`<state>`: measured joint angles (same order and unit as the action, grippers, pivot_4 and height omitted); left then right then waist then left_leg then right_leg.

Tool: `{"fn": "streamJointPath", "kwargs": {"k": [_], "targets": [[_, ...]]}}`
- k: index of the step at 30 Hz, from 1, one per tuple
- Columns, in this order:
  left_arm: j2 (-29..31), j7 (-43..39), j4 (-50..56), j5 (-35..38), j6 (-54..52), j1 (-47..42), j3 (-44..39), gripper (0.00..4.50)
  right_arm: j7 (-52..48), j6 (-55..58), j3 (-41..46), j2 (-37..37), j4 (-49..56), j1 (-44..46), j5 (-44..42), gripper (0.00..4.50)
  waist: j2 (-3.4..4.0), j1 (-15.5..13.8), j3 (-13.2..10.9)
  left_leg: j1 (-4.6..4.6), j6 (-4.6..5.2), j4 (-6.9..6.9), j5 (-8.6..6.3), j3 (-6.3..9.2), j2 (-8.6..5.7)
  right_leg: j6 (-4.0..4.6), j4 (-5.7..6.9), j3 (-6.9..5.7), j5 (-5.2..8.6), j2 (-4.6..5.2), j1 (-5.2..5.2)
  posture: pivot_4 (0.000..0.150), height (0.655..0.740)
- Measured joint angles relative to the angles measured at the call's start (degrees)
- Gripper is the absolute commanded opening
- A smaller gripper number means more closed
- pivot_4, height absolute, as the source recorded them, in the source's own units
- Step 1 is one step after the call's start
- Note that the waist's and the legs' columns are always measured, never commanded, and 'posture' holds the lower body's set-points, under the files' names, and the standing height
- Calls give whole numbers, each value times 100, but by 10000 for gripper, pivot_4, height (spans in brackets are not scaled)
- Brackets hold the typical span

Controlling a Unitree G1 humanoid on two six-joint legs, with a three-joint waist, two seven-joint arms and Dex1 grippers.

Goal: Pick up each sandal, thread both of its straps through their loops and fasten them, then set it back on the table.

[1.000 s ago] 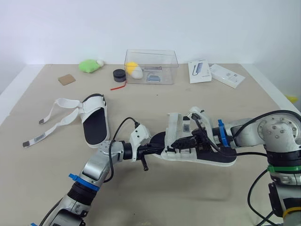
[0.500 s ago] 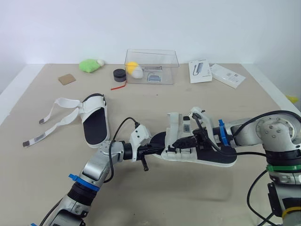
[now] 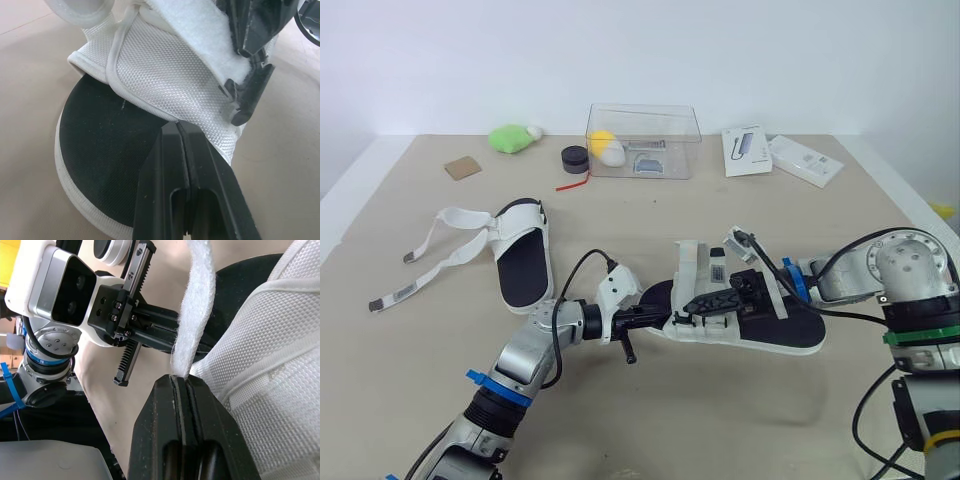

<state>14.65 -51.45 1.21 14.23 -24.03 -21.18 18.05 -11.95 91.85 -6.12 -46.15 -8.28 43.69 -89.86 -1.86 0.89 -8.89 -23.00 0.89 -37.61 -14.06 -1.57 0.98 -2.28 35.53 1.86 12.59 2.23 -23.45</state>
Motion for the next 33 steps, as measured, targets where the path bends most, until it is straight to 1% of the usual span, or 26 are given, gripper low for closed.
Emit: {"fn": "streamJointPath", "kwargs": {"k": [5, 10, 17, 28, 33], "targets": [[-3, 0, -1, 0, 0, 0, 0, 0, 188, -16, -9, -12, 104, -5, -31, 1091, 0, 0, 0, -1, 0, 0, 0, 2, 0, -1, 0, -3, 1, 0, 0, 1500, 7400], [-8, 1, -4, 0, 0, 0, 1, 0, 169, -48, -7, -26, 497, -26, 277, 1091, 1, 0, 1, -1, 0, 0, 0, 4, 0, -5, -2, -5, 2, 1, 1, 1500, 7400], [-14, 4, -6, 0, 1, 0, 2, 0, -309, -66, -22, -53, 967, -50, 847, 1091, 2, -2, 2, -2, 0, 0, 0, 6, 0, -4, -2, -8, 2, 2, 1, 1500, 7400], [-37, 63, -5, 0, 39, -3, 33, 0, -1082, -86, -128, -216, 1475, -115, 1432, 1091, 3, -12, 2, -7, 6, 0, -4, 13, -7, 4, -3, -15, 3, 9, 0, 1500, 7400], [-42, 94, -8, 0, 43, -12, 69, 0, -1496, -125, -126, -218, 1735, -154, 1909, 1091, 3, -31, 2, -8, 7, 0, -4, 16, -11, 3, -3, -17, 3, 13, 1, 1500, 7400]]}}
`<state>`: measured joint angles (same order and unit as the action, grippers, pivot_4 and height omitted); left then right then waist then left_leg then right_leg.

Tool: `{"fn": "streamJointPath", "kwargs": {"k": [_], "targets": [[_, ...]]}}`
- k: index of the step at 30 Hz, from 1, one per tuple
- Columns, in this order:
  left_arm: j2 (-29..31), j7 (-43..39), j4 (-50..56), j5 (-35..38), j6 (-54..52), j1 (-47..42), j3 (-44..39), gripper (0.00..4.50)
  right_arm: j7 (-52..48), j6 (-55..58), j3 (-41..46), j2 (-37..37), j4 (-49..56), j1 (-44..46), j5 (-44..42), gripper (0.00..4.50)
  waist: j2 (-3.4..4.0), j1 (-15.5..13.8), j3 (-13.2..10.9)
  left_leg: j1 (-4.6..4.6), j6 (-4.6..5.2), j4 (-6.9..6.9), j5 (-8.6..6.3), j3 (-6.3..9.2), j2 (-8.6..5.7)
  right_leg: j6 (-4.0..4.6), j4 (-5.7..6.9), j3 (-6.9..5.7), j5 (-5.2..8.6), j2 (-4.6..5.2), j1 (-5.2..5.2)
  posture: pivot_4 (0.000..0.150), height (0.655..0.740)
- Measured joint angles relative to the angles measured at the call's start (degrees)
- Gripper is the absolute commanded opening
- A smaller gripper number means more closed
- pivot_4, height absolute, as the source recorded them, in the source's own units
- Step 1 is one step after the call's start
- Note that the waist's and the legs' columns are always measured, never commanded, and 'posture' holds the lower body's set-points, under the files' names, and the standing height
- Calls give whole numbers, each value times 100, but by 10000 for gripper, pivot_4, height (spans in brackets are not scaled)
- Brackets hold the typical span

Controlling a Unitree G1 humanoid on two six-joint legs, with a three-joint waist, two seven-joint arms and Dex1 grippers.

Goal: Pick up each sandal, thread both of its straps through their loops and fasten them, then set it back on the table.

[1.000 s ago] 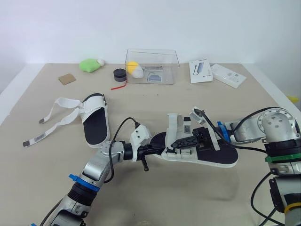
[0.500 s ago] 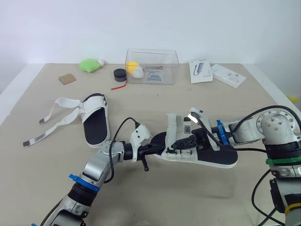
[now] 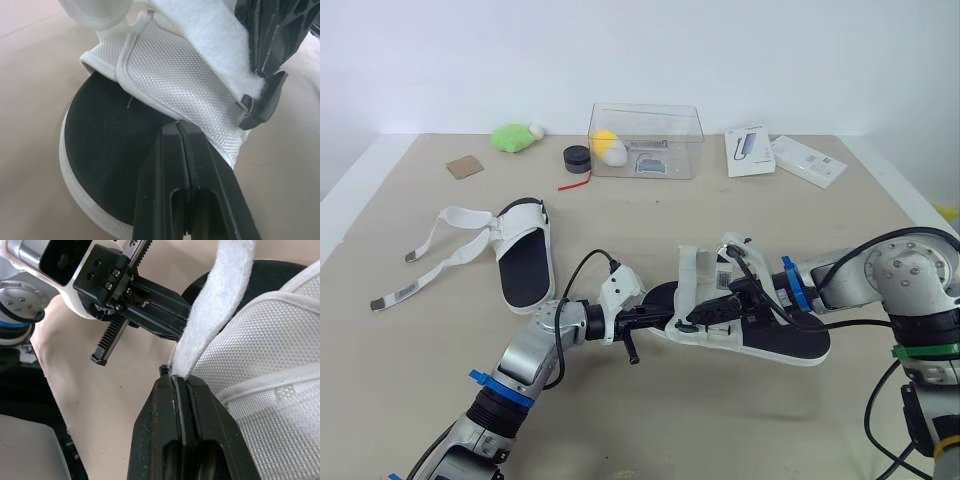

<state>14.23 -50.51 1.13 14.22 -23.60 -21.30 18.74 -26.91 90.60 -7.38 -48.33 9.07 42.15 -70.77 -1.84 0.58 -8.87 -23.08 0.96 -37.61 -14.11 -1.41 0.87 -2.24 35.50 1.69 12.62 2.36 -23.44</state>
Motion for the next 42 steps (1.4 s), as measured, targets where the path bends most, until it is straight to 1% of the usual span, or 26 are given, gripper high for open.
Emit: {"fn": "streamJointPath", "kwargs": {"k": [3, 5, 9, 10, 16, 18, 19, 20, 21, 22, 23, 25, 26, 29, 34, 42], "targets": [[-1, 5, -2, 0, 0, -2, 1, 0, -180, -4, 18, 9, 7, -10, 159, 9362, 0, -4, 0, 0, 0, 0, 0, 1, 0, 0, 0, -1, 0, 0, 0, 1500, 7400], [-1, 7, -3, 0, 0, -2, 1, 0, -294, 20, 35, 33, -6, -4, 246, 16317, 0, -4, 0, 1, 0, 0, 0, 2, 0, 1, 0, -2, 0, -1, 0, 1500, 7400], [-2, 19, -23, 0, 1, -13, 0, 0, -421, 144, 101, 136, -222, 172, 318, 35839, 1, -4, 0, 1, 0, -3, 0, 1, 0, 1, 0, -1, -3, -1, 0, 1500, 7400], [-2, 20, -28, 0, 1, -17, 0, 0, -422, 149, 120, 148, -251, 187, 337, 37706, 1, -4, 0, 1, 0, -4, 0, 1, 0, 1, 0, -1, -3, -1, 0, 1500, 7400], [-17, 15, -135, 0, 31, -77, -6, 0, -144, 166, 388, 622, -810, 554, 861, 37706, 5, -5, 2, 1, 9, -14, 6, -2, 1, -5, 0, -1, -8, -2, 0, 1500, 7400], [-18, 6, -157, 0, 74, -76, -5, 0, -42, 178, 482, 792, -839, 556, 1002, 32635, 6, -4, 2, 1, 10, -14, 6, -3, 1, -4, 1, 0, -13, 0, 0, 1500, 7400], [-18, 6, -161, 0, 77, -76, -6, 0, -6, 171, 515, 857, -845, 556, 1055, 30862, 7, -4, 3, 1, 10, -14, 6, -3, 1, -6, 1, 0, -15, -1, 0, 1500, 7400], [-20, 7, -163, 0, 80, -72, -6, 0, 59, 168, 532, 947, -847, 556, 1155, 26712, 7, -4, 3, 0, 10, -15, 7, -3, 1, -3, 1, 0, -18, -1, 0, 1500, 7400], [-21, 11, -161, 0, 87, -66, -7, 0, 127, 169, 555, 1046, -866, 556, 1275, 21492, 7, -4, 3, 0, 10, -16, 7, -4, 1, 7, 1, 1, -26, -1, 0, 1500, 7400], [-22, 13, -159, 0, 93, -58, -7, 0, 146, 168, 555, 1095, -876, 554, 1351, 17498, 7, -4, 3, 0, 10, -16, 7, -4, 1, 11, 1, 1, -29, -1, 0, 1500, 7400], [-23, 17, -152, 0, 99, -46, -7, 0, 155, 165, 555, 1118, -875, 554, 1429, 11984, 7, -3, 3, -1, 10, -16, 7, -4, 1, 13, 1, 1, -30, -1, -1, 1500, 7400], [-23, 20, -133, 1, 102, -30, -10, 0, 126, 170, 555, 1118, -874, 554, 1543, 3299, 7, -2, 3, -1, 10, -16, 6, -4, 1, 14, 2, 1, -30, -2, -1, 1500, 7400], [-23, 22, -128, 1, 102, -25, -12, 0, 99, 172, 555, 1116, -864, 553, 1568, 605, 8, -2, 3, -1, 10, -16, 6, -4, 1, 15, 1, 1, -30, -3, -1, 1500, 7400], [-24, 28, -125, 1, 102, -24, -13, 0, 31, 176, 541, 1086, -796, 537, 1609, 605, 8, -2, 3, -1, 10, -15, 6, -3, 1, 15, 2, 1, -29, -3, -1, 1500, 7400], [-23, 38, -113, 1, 102, -17, -12, 0, -197, 148, 481, 835, -329, 273, 1584, 605, 8, -2, 3, -2, 10, -15, 6, -2, 1, 12, 2, 1, -26, -3, -1, 1500, 7400], [-24, 39, -111, 2, 102, -26, -11, 0, -297, 101, 472, 682, 324, -2, 1483, 605, 9, -3, 4, -3, 9, -14, 6, 1, 1, 12, 2, -1, -21, -4, 0, 1500, 7400]]}}
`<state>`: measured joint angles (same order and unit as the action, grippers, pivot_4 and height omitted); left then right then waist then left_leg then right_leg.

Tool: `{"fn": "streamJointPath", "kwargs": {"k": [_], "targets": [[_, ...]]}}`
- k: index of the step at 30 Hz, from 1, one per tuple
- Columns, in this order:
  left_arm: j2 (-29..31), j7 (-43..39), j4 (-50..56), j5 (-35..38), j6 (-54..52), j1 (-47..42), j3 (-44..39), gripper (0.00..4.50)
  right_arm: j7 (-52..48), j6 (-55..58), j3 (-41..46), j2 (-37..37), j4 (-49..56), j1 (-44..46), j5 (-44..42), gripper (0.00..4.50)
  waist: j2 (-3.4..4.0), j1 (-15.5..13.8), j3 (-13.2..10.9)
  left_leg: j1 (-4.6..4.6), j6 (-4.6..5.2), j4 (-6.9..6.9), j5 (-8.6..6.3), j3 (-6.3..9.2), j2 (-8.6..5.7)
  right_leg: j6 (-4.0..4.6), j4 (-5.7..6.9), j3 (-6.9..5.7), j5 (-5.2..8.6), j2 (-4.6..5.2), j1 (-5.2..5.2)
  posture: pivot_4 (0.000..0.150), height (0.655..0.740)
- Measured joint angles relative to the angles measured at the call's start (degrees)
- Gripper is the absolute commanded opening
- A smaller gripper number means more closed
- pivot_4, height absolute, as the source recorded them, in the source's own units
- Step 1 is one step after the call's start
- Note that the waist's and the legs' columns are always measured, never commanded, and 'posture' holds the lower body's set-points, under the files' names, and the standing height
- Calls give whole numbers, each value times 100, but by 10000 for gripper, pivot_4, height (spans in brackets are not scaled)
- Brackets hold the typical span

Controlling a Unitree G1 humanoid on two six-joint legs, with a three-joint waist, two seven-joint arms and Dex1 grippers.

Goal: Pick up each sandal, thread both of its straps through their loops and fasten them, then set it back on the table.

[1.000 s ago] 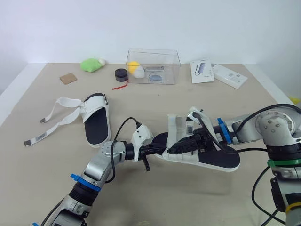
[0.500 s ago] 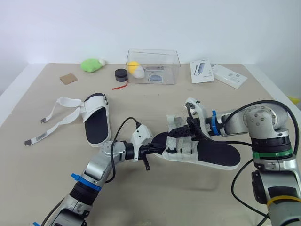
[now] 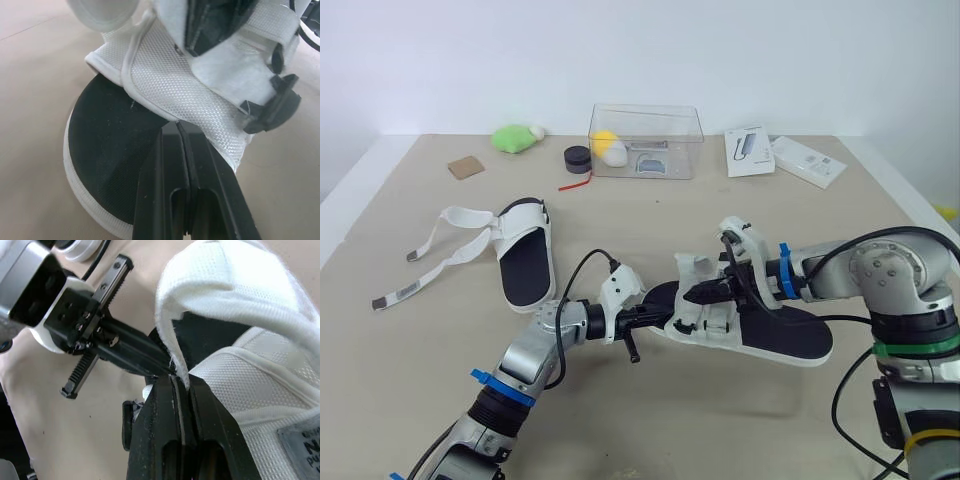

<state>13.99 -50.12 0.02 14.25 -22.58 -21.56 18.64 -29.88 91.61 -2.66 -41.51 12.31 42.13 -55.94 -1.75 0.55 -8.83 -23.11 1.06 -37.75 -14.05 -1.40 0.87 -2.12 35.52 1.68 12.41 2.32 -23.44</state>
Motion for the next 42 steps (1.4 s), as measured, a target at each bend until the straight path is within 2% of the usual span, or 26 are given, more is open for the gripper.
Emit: {"fn": "streamJointPath", "kwargs": {"k": [12, 23, 31, 33, 34, 37, 38, 42], "targets": [[1, 0, -9, 0, 0, -6, -1, 0, -13, -11, 88, 209, 372, -166, -173, 605, 2, 2, 1, 1, 1, 2, -1, 5, 2, -6, 1, -3, 8, -4, 0, 1500, 7400], [3, -4, -23, 0, 0, -21, -3, 0, 341, 58, 175, 206, -346, -52, -1251, 605, 3, 7, 1, 2, 1, 1, -1, 4, 1, 8, 2, -3, -2, -3, 0, 1500, 7400], [3, -10, -26, 0, 5, -40, 19, 0, 474, -60, -10, -14, 350, -307, -1126, 605, 4, -2, 3, 0, 1, 1, -1, 5, -2, -14, 2, -3, 12, 0, 2, 1500, 7400], [3, -9, -35, 0, 5, -54, 37, 0, 401, -103, -75, -112, 513, -326, -997, 7139, 4, -10, 3, 0, 1, 1, -1, 5, -4, -14, 2, -3, 12, 2, 2, 1500, 7400], [2, -12, -50, 0, 6, -67, 45, 0, 347, -125, -186, -273, 602, -374, -889, 8066, 4, -18, 3, -1, 1, 1, -1, 6, -4, -14, 2, -4, 12, 3, 3, 1500, 7400], [7, -25, -62, 0, 16, -72, 54, 0, 25, -284, -220, -577, 670, -476, -681, 21874, 8, -21, 6, 1, 1, 1, -2, 4, -4, -13, 1, -3, 12, 2, 2, 1500, 7400], [7, -25, -63, 0, 16, -72, 54, 0, 7, -285, -220, -577, 670, -476, -681, 21874, 8, -21, 6, 1, 2, 1, -1, 6, -3, -13, 1, -4, 13, 1, 2, 1500, 7400], [7, -37, -106, 0, 19, -99, 61, 0, -507, -273, 16, -749, 592, -386, -780, 37912, 8, -24, 6, 3, 2, 0, -1, 6, -2, -15, 1, -4, 13, -1, 2, 1500, 7400]]}}
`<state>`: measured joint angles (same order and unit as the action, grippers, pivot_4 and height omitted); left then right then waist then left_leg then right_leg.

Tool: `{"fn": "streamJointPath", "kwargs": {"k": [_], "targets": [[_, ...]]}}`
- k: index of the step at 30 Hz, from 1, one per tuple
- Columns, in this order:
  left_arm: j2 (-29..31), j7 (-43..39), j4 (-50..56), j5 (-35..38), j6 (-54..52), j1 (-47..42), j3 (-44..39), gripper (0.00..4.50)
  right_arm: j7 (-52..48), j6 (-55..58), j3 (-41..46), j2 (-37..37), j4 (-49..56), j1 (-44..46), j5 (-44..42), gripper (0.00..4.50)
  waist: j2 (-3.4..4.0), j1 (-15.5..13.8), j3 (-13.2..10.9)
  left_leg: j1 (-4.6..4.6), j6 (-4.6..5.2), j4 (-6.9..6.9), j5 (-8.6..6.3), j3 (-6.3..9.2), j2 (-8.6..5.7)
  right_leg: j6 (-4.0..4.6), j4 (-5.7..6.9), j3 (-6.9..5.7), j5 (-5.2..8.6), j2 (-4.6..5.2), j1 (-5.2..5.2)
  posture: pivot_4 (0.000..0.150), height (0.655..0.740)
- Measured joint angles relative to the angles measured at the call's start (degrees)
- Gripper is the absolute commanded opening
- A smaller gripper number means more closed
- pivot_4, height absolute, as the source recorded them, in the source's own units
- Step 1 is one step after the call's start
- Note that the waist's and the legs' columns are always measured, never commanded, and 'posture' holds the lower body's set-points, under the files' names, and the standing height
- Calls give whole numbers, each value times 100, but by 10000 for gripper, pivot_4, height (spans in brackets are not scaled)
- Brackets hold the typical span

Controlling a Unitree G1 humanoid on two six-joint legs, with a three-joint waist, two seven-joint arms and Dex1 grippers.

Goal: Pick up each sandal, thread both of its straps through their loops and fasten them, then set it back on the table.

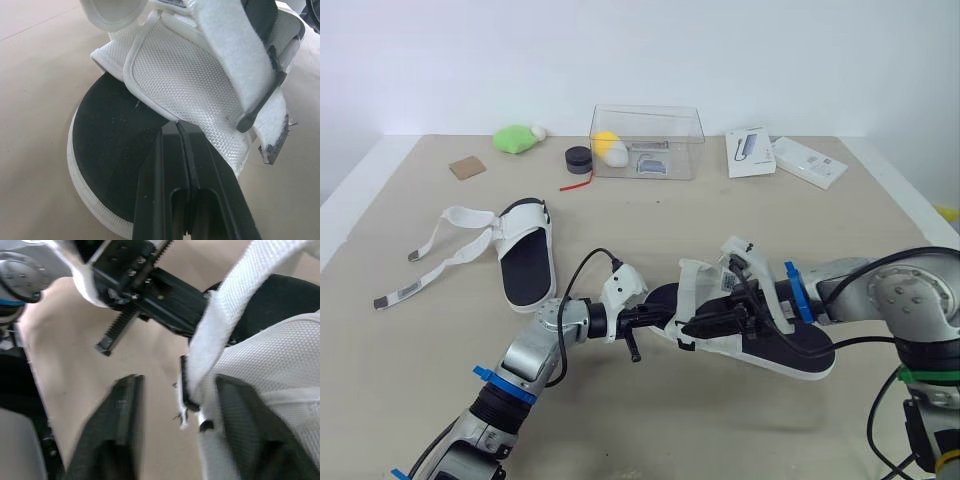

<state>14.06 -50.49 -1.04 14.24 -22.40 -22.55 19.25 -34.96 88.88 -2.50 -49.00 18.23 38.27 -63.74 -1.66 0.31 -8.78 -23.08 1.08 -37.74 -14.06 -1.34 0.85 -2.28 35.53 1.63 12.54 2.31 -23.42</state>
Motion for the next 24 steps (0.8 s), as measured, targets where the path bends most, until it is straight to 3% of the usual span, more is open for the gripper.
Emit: {"fn": "streamJointPath", "kwargs": {"k": [1, 3, 8, 13, 16, 24], "targets": [[0, -3, -9, 0, 1, -7, 0, 0, -46, 15, 121, -4, -46, 31, -57, 42437, 0, -1, 0, 0, 0, -1, 0, 0, 0, 0, 0, 0, 0, 0, 0, 1500, 7400], [5, -14, -19, 0, 2, -17, 3, 0, -245, 122, 436, -9, -47, 31, -354, 44491, 0, -6, 0, 0, 0, -1, 0, 1, 1, 1, 0, 0, -1, -2, 1, 1500, 7400], [5, -33, -42, 0, 7, -55, 19, 0, -636, 244, 843, -276, 430, -523, -1065, 44491, 0, -62, 0, -2, 0, -1, 0, 4, 1, 3, 0, -2, 0, -1, 1, 1500, 7400], [8, -43, -54, 0, 7, -46, 19, 0, -632, 197, 836, -525, 1092, -1394, -1191, 44491, 0, -62, 0, -1, 0, -1, 0, 4, 3, -4, 0, -3, 6, -3, 0, 1500, 7400], [17, -9, -71, -2, 7, -51, 15, 0, -537, -67, 572, -617, 1313, -1757, -782, 44491, 8, -58, 5, 6, 2, -6, 2, -4, 7, 4, 1, -3, 4, -5, 0, 1500, 7400], [56, -48, -74, -2, 6, -56, -1, 0, -704, -642, 164, -779, 895, -1648, 113, 44491, 8, -58, 5, 9, 2, -12, 2, -11, 24, 23, 1, 1, 6, -25, 0, 1500, 7400]]}}
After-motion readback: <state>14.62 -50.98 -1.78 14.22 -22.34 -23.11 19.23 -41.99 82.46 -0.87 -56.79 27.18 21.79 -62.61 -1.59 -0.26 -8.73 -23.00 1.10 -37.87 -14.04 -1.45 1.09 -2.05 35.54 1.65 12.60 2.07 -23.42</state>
